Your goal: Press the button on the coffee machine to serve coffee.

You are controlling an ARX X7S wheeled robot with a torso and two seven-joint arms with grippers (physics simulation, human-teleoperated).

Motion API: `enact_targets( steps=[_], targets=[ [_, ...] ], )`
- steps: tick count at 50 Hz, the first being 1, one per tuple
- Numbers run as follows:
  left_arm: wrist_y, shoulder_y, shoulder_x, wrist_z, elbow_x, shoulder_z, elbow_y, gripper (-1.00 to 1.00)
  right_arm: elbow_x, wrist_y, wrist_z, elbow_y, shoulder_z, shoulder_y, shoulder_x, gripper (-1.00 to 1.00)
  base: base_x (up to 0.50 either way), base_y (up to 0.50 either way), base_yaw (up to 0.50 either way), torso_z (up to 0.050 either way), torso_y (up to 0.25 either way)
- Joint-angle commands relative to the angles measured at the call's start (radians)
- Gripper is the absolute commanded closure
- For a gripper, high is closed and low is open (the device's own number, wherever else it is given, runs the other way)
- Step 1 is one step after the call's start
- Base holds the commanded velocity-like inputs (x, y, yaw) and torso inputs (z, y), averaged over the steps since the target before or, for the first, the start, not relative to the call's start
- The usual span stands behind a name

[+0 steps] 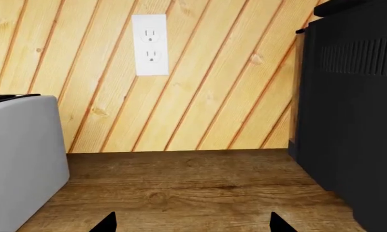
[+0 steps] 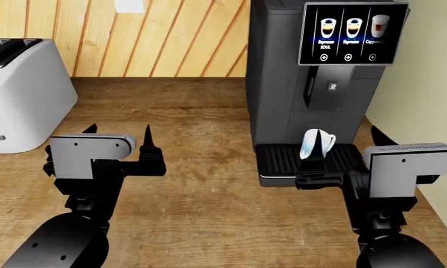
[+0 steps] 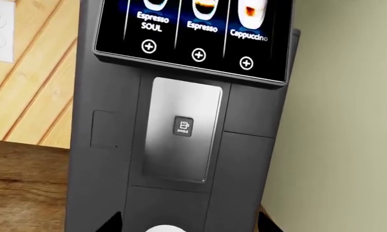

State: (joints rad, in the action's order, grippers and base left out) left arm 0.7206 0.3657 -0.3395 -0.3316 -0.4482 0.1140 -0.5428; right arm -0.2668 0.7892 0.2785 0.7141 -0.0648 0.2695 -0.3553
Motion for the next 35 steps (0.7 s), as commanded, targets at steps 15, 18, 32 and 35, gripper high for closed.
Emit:
enact_targets(
  steps=[15,18,32,35],
  targets=[
    [-0.025,-0.012,-0.006,0.0,0.001,0.005,0.023,-1.0,-0.123,0.146,-0.039,0.023,0.068,0.151,-0.003,-1.0,0.0,0.0,0.0,0.0,0.0],
    [-0.025,-0.011,-0.005,-0.002,0.003,0.01,0.024,-1.0,-0.131,0.177,-0.038,0.023,0.065,0.175,-0.009,-1.0,0.0,0.0,0.0,0.0,0.0],
    [-0.031,-0.012,-0.008,-0.005,0.001,0.011,0.03,-1.0,-0.162,0.202,-0.052,-0.011,0.069,0.245,-0.003,1.0,0.0,0.0,0.0,0.0,0.0],
    [-0.032,-0.013,-0.012,-0.004,-0.003,0.006,0.029,-1.0,-0.163,0.201,-0.053,-0.016,0.068,0.249,-0.004,1.0,0.0,0.0,0.0,0.0,0.0]
  ],
)
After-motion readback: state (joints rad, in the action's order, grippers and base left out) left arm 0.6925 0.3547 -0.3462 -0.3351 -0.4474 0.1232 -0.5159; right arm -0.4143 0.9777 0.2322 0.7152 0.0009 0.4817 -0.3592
